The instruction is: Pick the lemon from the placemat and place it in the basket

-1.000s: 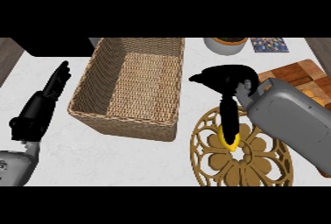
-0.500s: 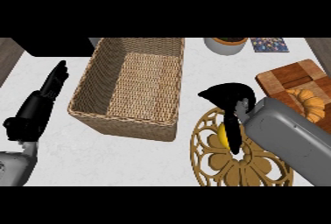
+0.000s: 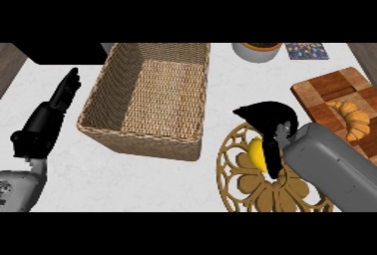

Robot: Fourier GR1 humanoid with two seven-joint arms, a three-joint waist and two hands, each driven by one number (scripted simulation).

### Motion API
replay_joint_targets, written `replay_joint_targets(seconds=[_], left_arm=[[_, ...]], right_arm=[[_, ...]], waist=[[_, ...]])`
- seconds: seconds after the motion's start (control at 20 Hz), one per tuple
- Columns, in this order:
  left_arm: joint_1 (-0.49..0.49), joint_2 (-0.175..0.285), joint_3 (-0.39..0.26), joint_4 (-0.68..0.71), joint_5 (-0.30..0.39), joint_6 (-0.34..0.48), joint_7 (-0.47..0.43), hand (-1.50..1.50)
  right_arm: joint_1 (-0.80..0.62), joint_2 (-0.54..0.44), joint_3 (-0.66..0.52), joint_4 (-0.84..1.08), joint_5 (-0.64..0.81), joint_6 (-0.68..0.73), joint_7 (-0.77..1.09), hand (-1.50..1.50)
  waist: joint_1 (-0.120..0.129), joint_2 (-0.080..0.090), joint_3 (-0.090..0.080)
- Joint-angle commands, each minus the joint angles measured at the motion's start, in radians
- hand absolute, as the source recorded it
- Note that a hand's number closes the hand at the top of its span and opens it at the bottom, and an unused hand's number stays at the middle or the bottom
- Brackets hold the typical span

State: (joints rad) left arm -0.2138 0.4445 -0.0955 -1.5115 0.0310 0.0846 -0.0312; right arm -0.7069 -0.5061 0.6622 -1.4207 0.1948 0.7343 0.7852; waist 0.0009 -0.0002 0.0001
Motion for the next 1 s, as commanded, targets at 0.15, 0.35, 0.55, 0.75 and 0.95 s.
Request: replay_joint_targets(seconds=[0.15, 0.35, 0.55, 0.75, 0.95], left_arm=[[0.034, -0.011, 0.051, -0.052, -0.018, -0.048, 0.028, 0.0], [0.068, -0.028, 0.054, -0.084, -0.055, -0.062, 0.028, 0.0], [-0.01, -0.088, 0.054, -0.002, -0.08, -0.045, 0.024, 0.0], [-0.013, -0.095, 0.068, -0.039, -0.101, -0.066, 0.046, 0.0], [-0.034, -0.066, 0.132, -0.013, -0.064, -0.141, 0.05, 0.0]], right_arm=[[0.097, 0.082, -0.063, -0.05, 0.137, 0.021, 0.025, -1.5], [0.139, 0.1, -0.108, -0.036, 0.197, 0.033, -0.04, -1.5], [0.16, 0.124, -0.094, 0.064, 0.316, -0.032, -0.163, -1.5], [0.185, 0.163, -0.139, 0.026, 0.332, 0.038, -0.119, -1.5], [0.256, 0.177, -0.158, -0.042, 0.373, 0.06, -0.098, -1.5]], waist=[[0.001, -0.001, 0.0], [0.003, -0.001, 0.0], [0.003, 0.002, 0.0], [0.003, 0.0, 0.0], [-0.001, 0.0, 0.0]])
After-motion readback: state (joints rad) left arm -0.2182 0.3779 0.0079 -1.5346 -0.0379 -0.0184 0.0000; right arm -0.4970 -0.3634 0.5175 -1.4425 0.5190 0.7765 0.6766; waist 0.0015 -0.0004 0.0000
